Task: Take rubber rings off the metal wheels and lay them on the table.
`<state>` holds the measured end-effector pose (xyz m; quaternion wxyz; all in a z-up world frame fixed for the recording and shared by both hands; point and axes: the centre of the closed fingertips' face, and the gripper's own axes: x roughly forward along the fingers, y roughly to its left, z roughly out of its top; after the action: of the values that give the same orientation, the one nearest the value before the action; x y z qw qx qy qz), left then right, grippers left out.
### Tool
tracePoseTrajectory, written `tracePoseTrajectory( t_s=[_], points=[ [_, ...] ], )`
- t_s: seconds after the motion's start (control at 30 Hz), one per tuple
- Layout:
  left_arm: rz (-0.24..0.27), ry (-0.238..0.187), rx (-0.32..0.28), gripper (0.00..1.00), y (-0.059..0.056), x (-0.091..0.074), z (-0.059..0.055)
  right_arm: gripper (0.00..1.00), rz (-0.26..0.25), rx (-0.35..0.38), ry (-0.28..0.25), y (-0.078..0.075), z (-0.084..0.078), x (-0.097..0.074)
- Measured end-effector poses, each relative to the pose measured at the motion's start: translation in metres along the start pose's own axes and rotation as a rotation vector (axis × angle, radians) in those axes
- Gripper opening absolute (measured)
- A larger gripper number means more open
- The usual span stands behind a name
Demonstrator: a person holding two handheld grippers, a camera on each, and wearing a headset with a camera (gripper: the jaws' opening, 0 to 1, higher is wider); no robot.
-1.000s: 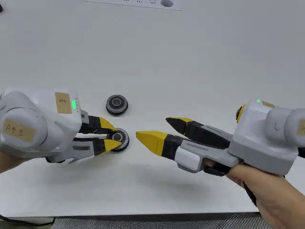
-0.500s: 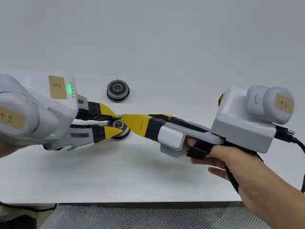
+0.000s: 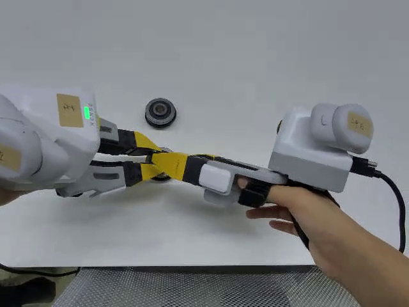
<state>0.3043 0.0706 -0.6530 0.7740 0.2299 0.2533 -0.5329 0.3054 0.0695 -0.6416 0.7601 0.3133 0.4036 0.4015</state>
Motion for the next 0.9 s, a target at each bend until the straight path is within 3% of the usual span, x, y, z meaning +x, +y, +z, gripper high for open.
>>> tracePoseTrajectory(
  t_s=[0.5,0.9],
  points=[
    [-0.001,0.004,-0.003,0.13,-0.0001,0.0002,0.0005,0.43,0.020,0.059,0.010,0.0043,-0.0045,0.0017],
    [-0.005,0.021,0.002,0.13,-0.0003,0.0007,0.0007,0.41,0.005,0.048,0.043,0.0033,-0.0078,0.0007]
  ],
)
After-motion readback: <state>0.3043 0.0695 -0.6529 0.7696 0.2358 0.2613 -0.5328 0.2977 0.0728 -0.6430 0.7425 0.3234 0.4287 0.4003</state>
